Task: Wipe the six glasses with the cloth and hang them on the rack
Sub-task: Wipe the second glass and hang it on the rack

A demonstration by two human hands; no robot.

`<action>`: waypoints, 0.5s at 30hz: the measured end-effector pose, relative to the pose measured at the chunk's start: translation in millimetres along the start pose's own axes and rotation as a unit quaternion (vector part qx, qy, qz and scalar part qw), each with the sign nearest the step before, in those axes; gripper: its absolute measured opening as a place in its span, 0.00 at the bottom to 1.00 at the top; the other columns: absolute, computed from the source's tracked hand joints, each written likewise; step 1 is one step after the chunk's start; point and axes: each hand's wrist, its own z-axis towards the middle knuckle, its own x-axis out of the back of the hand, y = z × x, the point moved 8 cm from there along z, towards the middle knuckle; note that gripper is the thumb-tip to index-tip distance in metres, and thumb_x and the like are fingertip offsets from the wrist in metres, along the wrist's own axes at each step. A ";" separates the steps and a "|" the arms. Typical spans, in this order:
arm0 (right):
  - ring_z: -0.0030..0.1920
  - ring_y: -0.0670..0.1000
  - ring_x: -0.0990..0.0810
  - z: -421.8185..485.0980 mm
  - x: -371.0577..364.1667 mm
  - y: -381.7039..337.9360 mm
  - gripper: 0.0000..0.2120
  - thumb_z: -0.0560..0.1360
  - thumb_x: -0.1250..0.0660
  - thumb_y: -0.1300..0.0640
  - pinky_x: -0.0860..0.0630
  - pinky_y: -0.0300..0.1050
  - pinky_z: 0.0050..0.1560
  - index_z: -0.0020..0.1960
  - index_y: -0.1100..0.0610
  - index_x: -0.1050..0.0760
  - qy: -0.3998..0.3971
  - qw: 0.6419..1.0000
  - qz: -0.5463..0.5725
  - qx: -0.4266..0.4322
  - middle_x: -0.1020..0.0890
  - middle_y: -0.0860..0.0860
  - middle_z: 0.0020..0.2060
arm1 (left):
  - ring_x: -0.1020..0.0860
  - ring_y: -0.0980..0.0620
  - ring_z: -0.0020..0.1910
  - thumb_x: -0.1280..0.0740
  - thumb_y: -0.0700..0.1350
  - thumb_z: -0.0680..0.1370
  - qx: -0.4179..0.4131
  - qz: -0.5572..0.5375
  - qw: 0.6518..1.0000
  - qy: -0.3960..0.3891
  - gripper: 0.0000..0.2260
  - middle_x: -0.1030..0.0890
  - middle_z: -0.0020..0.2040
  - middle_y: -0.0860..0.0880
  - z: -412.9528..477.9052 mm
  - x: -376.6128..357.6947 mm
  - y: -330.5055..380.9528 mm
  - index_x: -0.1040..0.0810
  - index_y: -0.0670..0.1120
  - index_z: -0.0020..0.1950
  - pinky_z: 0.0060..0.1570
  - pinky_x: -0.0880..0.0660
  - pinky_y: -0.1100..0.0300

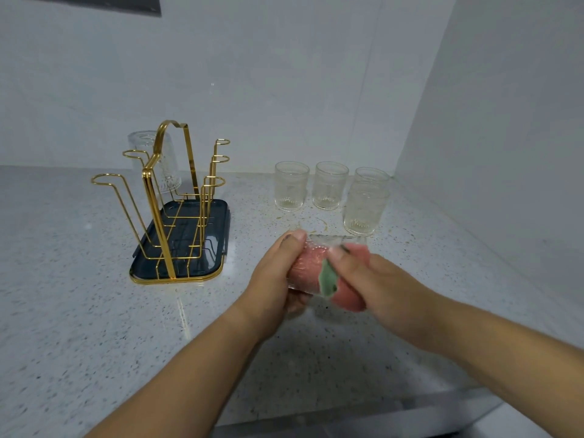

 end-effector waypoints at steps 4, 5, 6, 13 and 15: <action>0.40 0.39 0.31 -3.4 -10.1 -10.8 0.16 0.83 0.44 0.44 0.30 0.53 0.69 0.37 0.44 0.31 -0.038 0.841 -0.498 0.208 0.34 0.36 0.29 | 0.35 0.54 0.18 0.32 0.69 0.72 0.083 -0.037 0.995 -0.027 0.25 0.30 0.25 0.48 -1.4 -2.1 -7.8 0.24 0.47 0.36 0.21 0.44 0.69; 0.41 0.40 0.33 -3.1 -9.6 -13.5 0.14 0.82 0.42 0.45 0.33 0.60 0.74 0.38 0.43 0.37 -0.023 0.778 -0.576 0.249 0.39 0.35 0.30 | 0.35 0.54 0.18 0.32 0.69 0.72 0.092 -0.036 0.994 -0.036 0.25 0.30 0.25 0.48 -1.1 -3.8 -8.2 0.24 0.46 0.36 0.21 0.47 0.68; 0.43 0.41 0.32 -2.0 -7.2 -15.4 0.15 0.81 0.39 0.46 0.34 0.66 0.74 0.39 0.42 0.41 -0.011 0.742 -0.614 0.268 0.42 0.36 0.32 | 0.34 0.54 0.18 0.33 0.69 0.72 0.100 -0.037 0.993 -0.045 0.25 0.30 0.25 0.48 -1.3 -4.6 -8.4 0.23 0.46 0.38 0.21 0.47 0.68; 0.40 0.30 0.20 7.7 19.6 -12.6 0.16 0.85 0.44 0.49 0.25 0.39 0.58 0.51 0.48 0.18 0.012 0.983 -0.172 0.058 0.19 0.28 0.34 | 0.25 0.54 0.25 0.37 0.71 0.76 0.021 -0.043 0.990 -0.130 0.36 0.21 0.33 0.47 -1.3 -17.9 3.5 0.22 0.40 0.66 0.22 0.28 0.62; 0.50 0.41 0.14 10.8 22.6 -1.9 0.16 0.84 0.42 0.47 0.22 0.40 0.61 0.54 0.52 0.17 0.043 0.998 0.047 -0.024 0.11 0.42 0.46 | 0.25 0.53 0.26 0.33 0.69 0.73 -0.033 0.031 0.996 -0.072 0.32 0.22 0.31 0.52 -0.9 -11.5 6.5 0.25 0.45 0.65 0.24 0.28 0.59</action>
